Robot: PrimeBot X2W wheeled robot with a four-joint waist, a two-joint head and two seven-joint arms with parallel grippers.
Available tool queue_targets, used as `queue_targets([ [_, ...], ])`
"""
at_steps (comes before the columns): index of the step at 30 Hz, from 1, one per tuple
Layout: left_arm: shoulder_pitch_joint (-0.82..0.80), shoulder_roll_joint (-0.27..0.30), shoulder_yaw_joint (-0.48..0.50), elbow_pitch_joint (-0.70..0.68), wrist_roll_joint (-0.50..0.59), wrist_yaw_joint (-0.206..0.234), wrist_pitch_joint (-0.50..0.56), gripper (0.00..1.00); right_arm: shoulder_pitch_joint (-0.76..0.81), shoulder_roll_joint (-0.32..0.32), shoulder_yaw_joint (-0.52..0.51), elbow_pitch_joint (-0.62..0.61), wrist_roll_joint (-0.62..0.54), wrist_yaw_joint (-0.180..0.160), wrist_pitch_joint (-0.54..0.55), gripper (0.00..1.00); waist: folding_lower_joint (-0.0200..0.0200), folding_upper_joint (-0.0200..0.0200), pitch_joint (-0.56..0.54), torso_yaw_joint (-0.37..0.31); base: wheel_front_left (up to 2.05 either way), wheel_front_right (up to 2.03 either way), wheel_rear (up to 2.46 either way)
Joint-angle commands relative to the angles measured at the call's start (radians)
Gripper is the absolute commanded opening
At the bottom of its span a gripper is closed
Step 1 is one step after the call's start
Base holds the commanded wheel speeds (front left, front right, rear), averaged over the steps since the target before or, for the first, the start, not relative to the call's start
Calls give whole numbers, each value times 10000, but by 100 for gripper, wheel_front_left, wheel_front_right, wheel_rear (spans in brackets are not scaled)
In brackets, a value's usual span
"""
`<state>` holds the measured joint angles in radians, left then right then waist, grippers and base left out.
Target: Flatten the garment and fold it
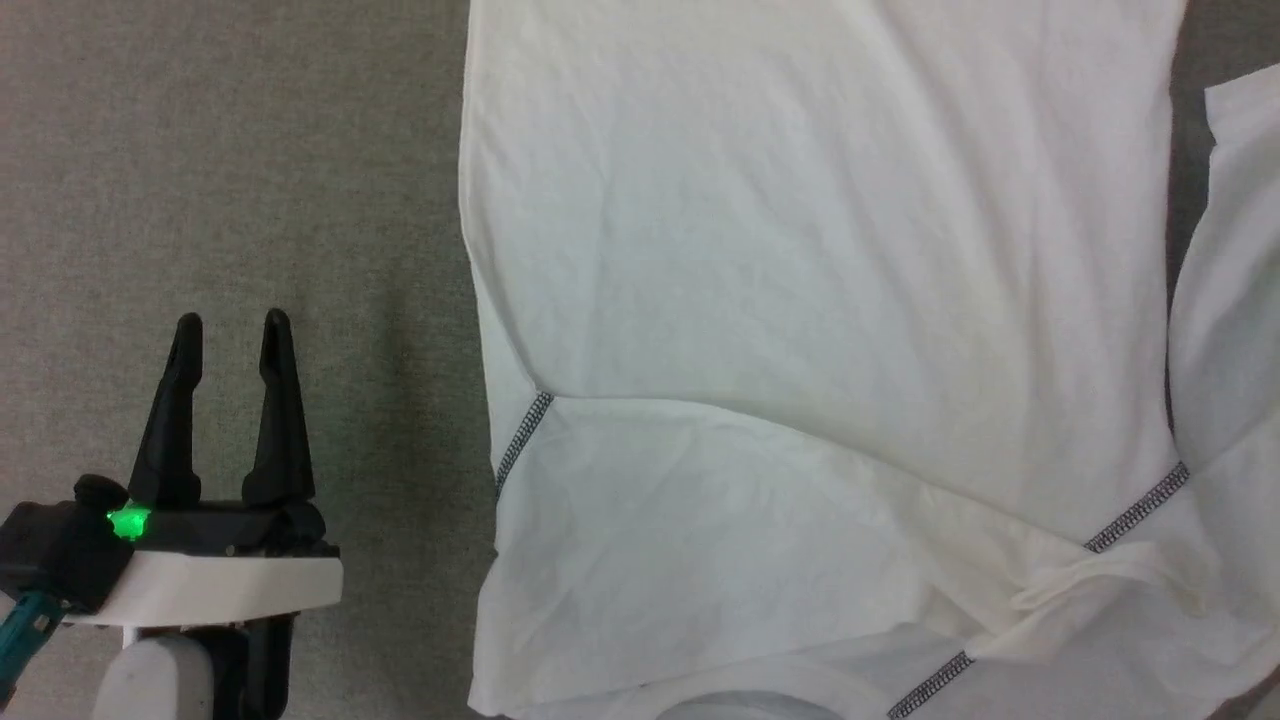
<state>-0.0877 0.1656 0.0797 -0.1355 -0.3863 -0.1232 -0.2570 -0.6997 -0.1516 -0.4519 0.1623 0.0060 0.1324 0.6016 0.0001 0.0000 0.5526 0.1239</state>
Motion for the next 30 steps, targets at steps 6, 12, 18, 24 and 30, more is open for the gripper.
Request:
queue_targets([
  [6, 697, -1, 330, 117, 163, 21, -47, 100, 1057, -419, -1088, -102, 229, -17, -529, 0, -1, 0, -1773, -691, 0, 0, 0],
  [12, 1366, -34, 453, 24, 172, 205, 13, 100, 2424, -1003, -2628, -426, 419, -17, -904, 0, -1, 0, -2694, -840, 0, 0, 0],
  [18, 1958, -98, 554, -217, 144, 423, 137, 100, 3531, -1328, -3686, -554, 786, -17, -1189, 0, -1, 0, -3353, -931, 0, 0, 0],
  [24, 2421, -132, 615, -439, 144, 613, 286, 100, 3996, -1415, -3812, -716, 1034, -17, -1383, 0, -1, 0, -3922, -997, 0, 0, 0],
  [30, 2847, -182, 626, -639, 160, 779, 413, 100, 4195, -1456, -3015, -1067, 1603, -17, -1563, 0, -1, 0, -4468, -988, 0, 0, 0],
])
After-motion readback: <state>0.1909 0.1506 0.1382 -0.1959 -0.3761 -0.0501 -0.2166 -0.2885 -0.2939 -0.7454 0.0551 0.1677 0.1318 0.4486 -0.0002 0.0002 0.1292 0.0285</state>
